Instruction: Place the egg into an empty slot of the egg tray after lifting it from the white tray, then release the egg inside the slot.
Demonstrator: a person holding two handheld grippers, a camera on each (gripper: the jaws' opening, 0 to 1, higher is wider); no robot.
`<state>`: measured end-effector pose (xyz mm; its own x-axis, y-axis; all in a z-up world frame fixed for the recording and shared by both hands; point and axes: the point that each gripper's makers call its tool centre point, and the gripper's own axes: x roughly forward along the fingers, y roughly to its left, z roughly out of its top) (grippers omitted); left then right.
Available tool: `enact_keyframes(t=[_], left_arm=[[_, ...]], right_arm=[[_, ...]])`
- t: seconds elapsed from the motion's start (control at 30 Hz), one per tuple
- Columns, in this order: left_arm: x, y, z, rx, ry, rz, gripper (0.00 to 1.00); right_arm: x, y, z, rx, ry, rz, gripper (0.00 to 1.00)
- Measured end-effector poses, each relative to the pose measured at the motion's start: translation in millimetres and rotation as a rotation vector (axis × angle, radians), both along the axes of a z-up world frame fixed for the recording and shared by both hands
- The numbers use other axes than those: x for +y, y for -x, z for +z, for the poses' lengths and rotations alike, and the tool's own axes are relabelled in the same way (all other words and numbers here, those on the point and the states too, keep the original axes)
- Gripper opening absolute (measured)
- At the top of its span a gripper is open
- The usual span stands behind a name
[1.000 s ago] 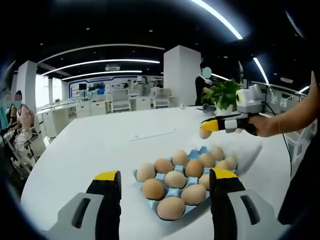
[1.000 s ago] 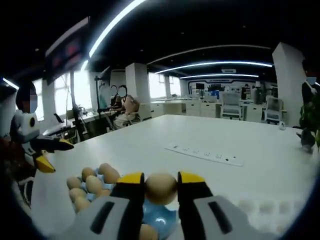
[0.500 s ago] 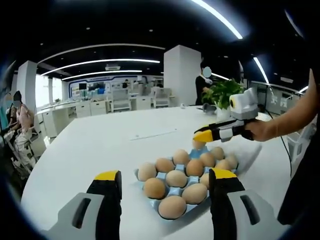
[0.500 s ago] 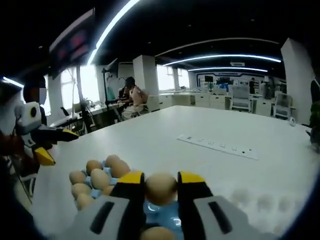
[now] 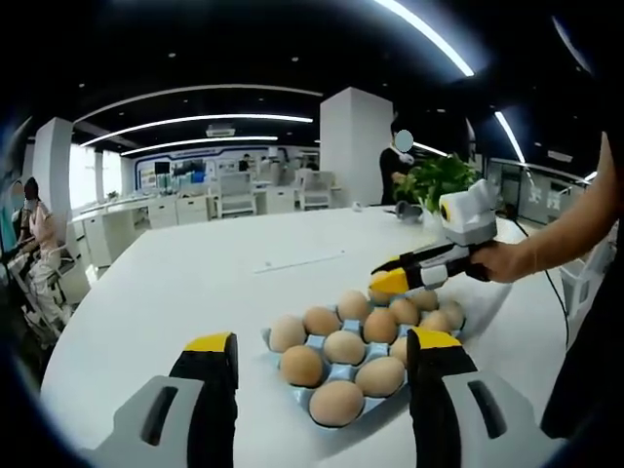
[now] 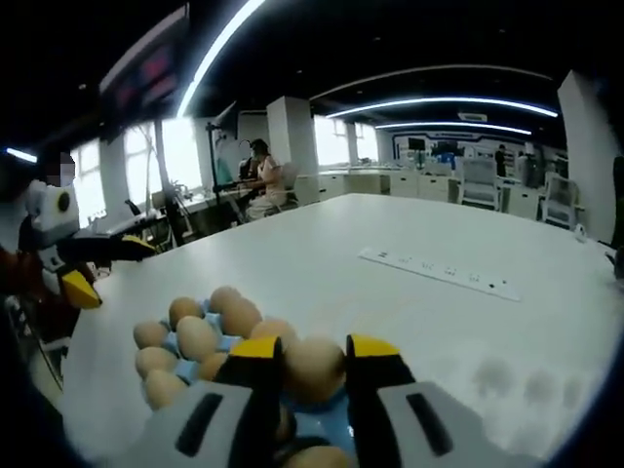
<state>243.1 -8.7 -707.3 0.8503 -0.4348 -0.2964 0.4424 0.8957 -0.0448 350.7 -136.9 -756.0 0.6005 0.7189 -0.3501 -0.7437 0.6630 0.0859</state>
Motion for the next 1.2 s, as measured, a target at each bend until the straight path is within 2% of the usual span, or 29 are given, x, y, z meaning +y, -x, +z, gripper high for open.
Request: enact_keyframes(t=[0.4,0.7,1.2], left_arm=[[1,1.4,-0.4,-0.001,-0.009,0.000,0.70],[1,2.4,-1.0,0.005,-0.008,-0.001,0.69],[0,2.2,0.6,0.001,-0.017,-0.004,0.69]], right_arm=[[0,-1,-8.1,0.053,-0.022,-0.014,0.26],[-4,-2,-14.6,0.164,-0.083,-0.055,0.26],[-4,-3,-15.3,0.180,-0.096,-0.065,0.26]])
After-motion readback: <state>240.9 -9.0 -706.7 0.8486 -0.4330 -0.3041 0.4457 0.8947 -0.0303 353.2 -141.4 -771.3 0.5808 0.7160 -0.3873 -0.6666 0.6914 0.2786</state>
